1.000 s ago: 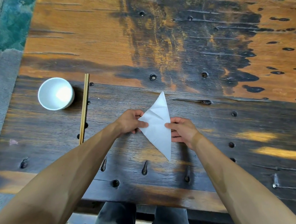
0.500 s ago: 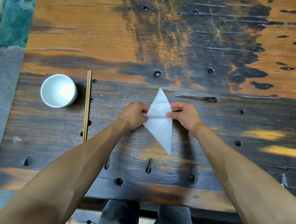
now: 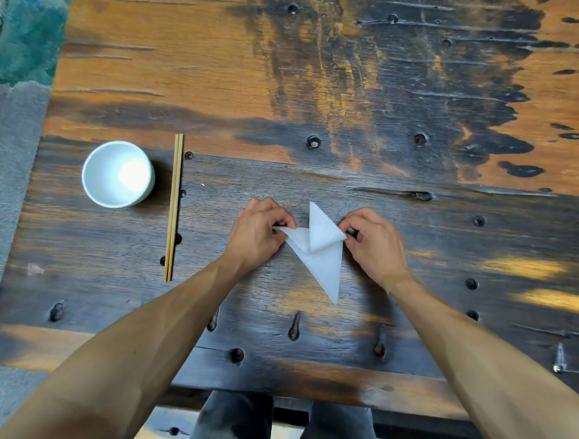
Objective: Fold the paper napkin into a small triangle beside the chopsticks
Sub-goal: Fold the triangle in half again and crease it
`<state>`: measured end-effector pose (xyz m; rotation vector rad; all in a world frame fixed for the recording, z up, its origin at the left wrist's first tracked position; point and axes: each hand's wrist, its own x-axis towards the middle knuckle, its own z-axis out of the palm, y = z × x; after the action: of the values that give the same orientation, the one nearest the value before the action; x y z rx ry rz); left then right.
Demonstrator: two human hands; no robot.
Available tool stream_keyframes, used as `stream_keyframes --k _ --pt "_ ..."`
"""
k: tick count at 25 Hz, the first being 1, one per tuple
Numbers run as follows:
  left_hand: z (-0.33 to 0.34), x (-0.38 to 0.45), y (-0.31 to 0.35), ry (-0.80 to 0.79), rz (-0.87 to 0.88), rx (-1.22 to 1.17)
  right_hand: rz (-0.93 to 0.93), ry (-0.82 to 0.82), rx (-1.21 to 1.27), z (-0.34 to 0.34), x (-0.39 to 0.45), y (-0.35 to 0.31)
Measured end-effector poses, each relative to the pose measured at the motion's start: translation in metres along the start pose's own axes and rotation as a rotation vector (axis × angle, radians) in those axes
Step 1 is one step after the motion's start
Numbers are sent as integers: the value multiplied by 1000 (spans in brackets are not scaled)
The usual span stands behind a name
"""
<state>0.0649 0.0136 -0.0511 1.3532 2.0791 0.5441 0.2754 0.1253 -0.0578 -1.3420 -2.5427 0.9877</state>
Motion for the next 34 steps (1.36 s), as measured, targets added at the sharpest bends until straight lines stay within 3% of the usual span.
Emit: stream_keyframes --k 10,23,34 --pt "1 -11 -5 3 47 117 -137 36 -133 -7 -22 6" --pt "0 -13 -7 -24 144 324 -246 -62 -209 -13 -41 19" --pt "-3 -28 -7 94 269 485 -267 -29 -345 -4 -50 14"
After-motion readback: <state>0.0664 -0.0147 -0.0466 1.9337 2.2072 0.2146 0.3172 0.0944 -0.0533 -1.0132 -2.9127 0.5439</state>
